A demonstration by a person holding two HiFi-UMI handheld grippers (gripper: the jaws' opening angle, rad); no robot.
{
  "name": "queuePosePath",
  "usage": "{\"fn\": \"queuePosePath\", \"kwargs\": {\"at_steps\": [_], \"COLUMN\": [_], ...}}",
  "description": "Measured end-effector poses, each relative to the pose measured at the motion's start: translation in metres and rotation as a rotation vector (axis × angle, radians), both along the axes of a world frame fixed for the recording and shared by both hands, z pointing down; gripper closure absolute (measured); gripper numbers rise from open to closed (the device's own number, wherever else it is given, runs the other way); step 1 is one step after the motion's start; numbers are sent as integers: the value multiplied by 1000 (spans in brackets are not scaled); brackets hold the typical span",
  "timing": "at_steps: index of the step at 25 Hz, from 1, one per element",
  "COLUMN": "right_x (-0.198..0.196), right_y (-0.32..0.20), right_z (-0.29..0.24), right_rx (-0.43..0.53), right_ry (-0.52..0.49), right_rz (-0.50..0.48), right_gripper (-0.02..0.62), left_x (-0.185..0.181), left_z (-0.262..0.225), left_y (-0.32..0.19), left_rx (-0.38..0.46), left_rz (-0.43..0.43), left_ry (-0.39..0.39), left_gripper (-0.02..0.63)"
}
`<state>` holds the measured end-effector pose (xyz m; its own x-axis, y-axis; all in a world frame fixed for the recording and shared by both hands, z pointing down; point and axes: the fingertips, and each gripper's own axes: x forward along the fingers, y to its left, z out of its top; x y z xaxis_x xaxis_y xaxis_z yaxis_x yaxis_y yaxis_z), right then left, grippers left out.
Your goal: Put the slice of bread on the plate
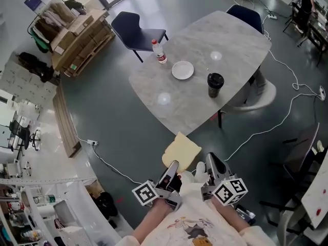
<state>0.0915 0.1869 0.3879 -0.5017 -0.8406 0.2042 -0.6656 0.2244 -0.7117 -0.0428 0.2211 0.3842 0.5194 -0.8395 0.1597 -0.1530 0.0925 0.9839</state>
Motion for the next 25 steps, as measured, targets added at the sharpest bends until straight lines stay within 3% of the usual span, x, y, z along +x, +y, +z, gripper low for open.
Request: {"fn": "queuePosePath", "kwargs": {"at_steps": [12, 25], "right_x": [-10, -79], "right_y": [-62, -188], "right_z": [10, 7], "right_rx": [-10, -37], "right_ry": [1, 82], "right_rz": [0, 61], "right_gripper": [577, 577], "left_x": [3, -65], "left_z": [13, 11], "left_y": [-68, -202], "left_rx": [-26, -47], "left_rz": [46, 100], "left_ry": [14, 75], "left_gripper": [506, 506]}}
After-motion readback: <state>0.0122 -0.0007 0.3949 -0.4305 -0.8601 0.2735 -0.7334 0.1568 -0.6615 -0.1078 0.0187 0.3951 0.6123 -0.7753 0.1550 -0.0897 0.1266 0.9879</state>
